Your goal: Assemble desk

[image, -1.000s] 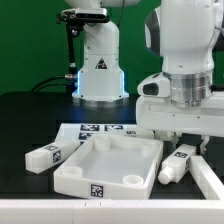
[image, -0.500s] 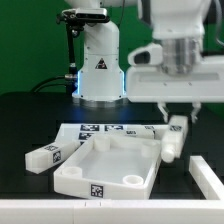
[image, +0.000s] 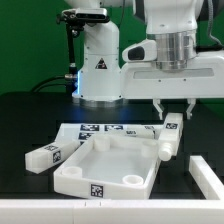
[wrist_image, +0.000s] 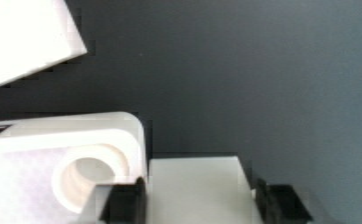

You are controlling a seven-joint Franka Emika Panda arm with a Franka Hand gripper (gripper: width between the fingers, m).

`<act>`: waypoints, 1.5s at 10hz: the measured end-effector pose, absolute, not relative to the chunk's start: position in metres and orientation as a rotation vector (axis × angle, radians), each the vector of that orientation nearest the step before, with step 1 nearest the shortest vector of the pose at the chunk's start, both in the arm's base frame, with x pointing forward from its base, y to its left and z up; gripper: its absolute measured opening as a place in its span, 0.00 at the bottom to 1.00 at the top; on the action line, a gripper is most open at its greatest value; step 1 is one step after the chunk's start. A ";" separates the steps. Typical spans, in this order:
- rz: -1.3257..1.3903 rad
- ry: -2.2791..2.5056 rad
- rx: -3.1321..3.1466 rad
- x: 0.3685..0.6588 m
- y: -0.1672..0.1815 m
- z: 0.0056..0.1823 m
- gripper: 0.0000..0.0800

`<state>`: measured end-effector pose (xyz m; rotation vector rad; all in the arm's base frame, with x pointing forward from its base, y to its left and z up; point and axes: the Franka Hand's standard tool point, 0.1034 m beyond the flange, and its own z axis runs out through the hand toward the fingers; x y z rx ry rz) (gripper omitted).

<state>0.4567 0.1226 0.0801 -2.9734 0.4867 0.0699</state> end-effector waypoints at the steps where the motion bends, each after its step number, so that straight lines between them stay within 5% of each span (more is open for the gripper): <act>1: 0.059 0.404 -2.988 0.450 0.111 0.092 0.36; 3: -0.029 0.238 -3.032 0.421 0.068 0.114 0.36; 5: -0.122 0.200 -3.073 0.403 0.049 0.109 0.36; 9: -0.123 0.184 -3.069 0.402 0.046 0.108 0.36; 13: -0.281 0.145 -3.083 0.382 -0.052 0.117 0.36; 15: -0.342 0.127 -3.074 0.396 -0.058 0.130 0.36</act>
Offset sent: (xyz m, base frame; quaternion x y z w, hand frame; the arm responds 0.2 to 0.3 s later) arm -0.0592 -0.0885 0.0010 -0.0589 0.1325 -0.1319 0.9806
